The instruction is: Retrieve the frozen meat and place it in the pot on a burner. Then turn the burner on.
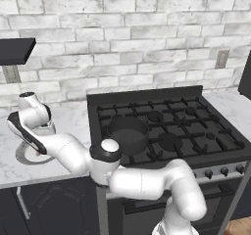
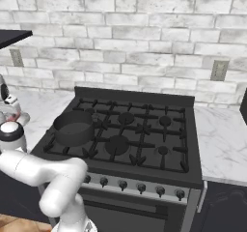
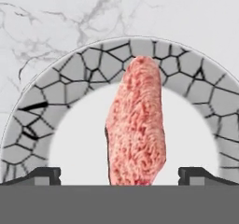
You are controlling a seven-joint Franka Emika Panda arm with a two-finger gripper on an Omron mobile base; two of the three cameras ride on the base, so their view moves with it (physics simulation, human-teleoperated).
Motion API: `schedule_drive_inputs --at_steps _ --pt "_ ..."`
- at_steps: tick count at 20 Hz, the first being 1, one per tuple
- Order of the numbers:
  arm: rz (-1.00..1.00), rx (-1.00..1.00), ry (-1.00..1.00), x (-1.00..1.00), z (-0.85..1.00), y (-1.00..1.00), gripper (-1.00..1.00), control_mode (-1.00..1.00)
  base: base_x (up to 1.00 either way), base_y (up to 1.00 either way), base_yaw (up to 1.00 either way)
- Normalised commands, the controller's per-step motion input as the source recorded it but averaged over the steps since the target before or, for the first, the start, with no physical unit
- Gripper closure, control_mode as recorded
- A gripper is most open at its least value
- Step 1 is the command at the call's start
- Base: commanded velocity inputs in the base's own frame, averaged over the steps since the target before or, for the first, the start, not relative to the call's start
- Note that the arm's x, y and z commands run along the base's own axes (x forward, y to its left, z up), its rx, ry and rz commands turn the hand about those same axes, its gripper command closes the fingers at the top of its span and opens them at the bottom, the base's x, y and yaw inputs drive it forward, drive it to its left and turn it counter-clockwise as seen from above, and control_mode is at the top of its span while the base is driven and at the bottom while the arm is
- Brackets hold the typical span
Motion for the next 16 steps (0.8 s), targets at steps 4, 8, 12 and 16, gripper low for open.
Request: schedule_drive_inputs --at_steps 4,8,12,16 --pt "0.00 0.00 0.05 0.00 -0.19 0.00 -1.00 -1.00 0.00 0.00 0.00" --pt "-0.01 0.00 0.03 -0.07 -0.23 0.00 -1.00 -1.00 0.00 0.00 0.00" --pt "0.00 0.00 0.00 -0.12 -0.29 0.00 -1.00 -1.00 0.00 0.00 0.00" --pt "0.00 0.00 0.01 -0.06 -0.32 -0.01 -1.00 -1.00 0.00 0.00 0.00"
